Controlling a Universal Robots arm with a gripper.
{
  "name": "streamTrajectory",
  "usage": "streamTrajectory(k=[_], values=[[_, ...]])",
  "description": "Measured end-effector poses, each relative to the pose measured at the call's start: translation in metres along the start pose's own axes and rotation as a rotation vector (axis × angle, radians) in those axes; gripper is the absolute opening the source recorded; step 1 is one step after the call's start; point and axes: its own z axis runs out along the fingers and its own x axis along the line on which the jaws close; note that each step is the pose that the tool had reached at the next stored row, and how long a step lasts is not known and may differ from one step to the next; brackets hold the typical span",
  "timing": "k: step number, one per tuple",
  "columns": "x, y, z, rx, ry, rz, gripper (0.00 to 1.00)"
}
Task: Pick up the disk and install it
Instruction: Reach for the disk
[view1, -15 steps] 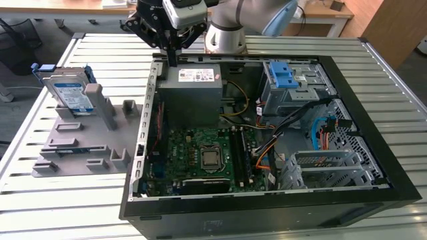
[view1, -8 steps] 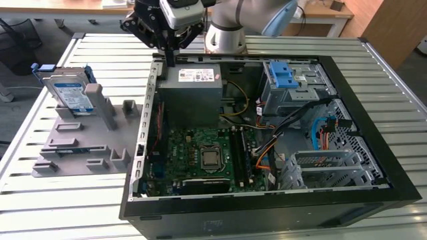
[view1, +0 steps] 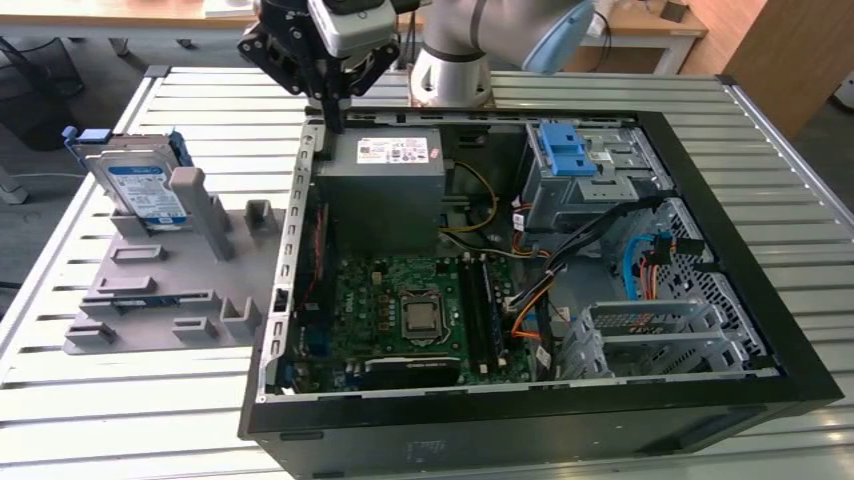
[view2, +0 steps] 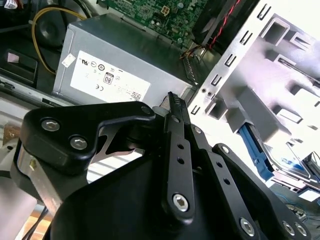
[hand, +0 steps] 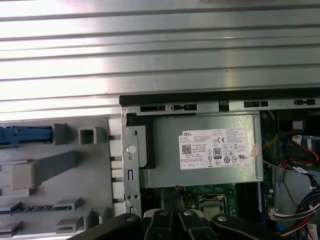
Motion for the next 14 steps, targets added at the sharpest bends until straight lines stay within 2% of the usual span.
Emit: streamTrajectory(k=[7, 14], values=[[0.0073, 0.0050, 0.0008, 0.0000, 0.0001, 0.000, 0.11], [0.0079, 0.0054, 0.0009, 0.0001, 0.0001, 0.000, 0.11]])
